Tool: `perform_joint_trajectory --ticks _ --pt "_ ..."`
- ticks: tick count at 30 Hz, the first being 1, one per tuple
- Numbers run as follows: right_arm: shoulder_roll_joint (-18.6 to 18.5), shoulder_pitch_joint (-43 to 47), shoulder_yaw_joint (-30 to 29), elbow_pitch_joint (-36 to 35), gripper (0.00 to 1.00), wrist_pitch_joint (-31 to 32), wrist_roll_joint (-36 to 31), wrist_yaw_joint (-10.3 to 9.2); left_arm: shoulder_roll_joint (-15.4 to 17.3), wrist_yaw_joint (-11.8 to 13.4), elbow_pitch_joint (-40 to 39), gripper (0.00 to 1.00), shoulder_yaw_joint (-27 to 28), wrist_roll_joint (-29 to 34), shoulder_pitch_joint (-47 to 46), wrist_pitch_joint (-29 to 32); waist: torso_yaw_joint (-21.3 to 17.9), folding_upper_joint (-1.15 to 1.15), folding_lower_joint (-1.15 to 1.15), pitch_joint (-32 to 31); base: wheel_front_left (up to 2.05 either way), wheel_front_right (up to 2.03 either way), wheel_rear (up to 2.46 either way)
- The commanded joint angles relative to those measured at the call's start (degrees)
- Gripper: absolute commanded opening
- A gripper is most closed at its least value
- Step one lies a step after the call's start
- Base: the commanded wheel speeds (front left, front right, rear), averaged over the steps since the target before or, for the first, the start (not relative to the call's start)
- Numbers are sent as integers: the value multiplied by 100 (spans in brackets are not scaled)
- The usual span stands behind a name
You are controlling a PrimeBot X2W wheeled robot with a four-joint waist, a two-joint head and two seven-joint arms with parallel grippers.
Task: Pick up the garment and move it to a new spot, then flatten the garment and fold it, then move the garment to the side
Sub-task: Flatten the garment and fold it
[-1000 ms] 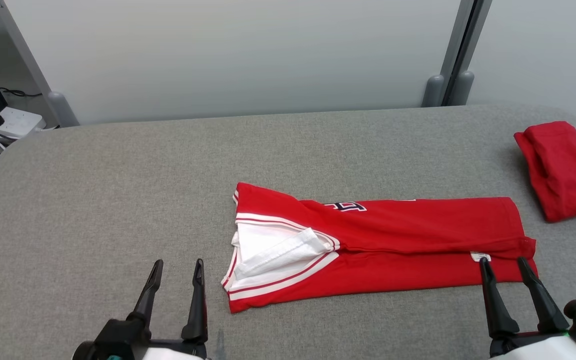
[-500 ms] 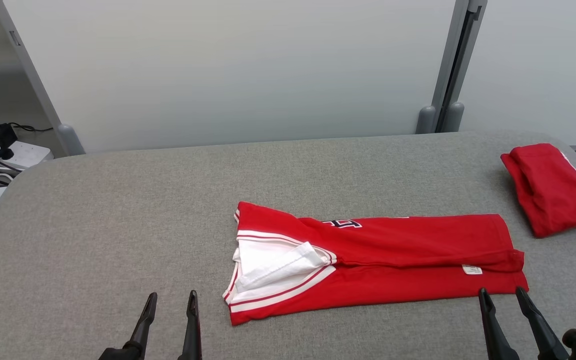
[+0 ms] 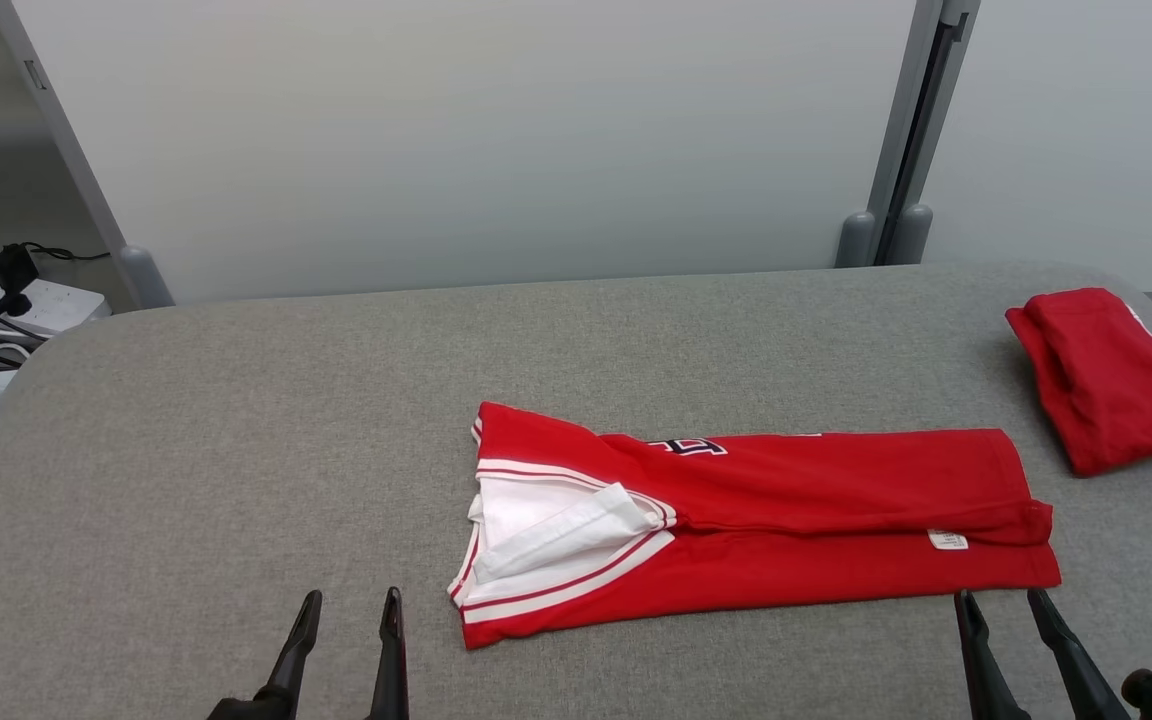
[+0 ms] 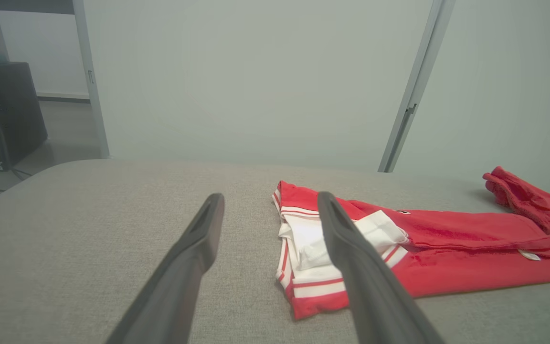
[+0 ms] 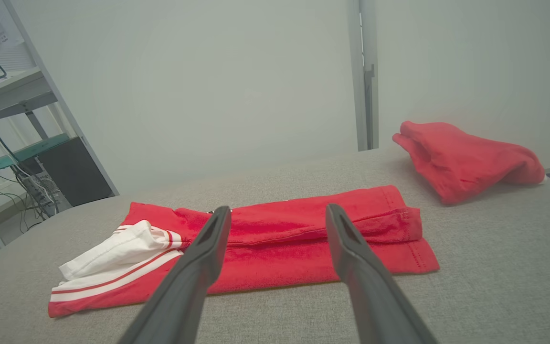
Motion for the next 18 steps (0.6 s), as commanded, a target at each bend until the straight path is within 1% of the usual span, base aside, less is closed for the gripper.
perform_joint_trajectory --ticks 1,11,18 --pt "-52 -162 107 -85 100 -67 29 0 -9 8 -115 100 153 102 -131 -59 -1 0 0 10 0 0 0" --pt "-98 -303 109 -22 100 -67 101 0 -9 -3 -9 100 116 171 -167 -59 89 0 0 30 0 0 0" --pt "-54 -261 113 -7 100 -67 96 0 -9 -29 47 100 110 179 -186 -59 101 0 0 5 0 0 0"
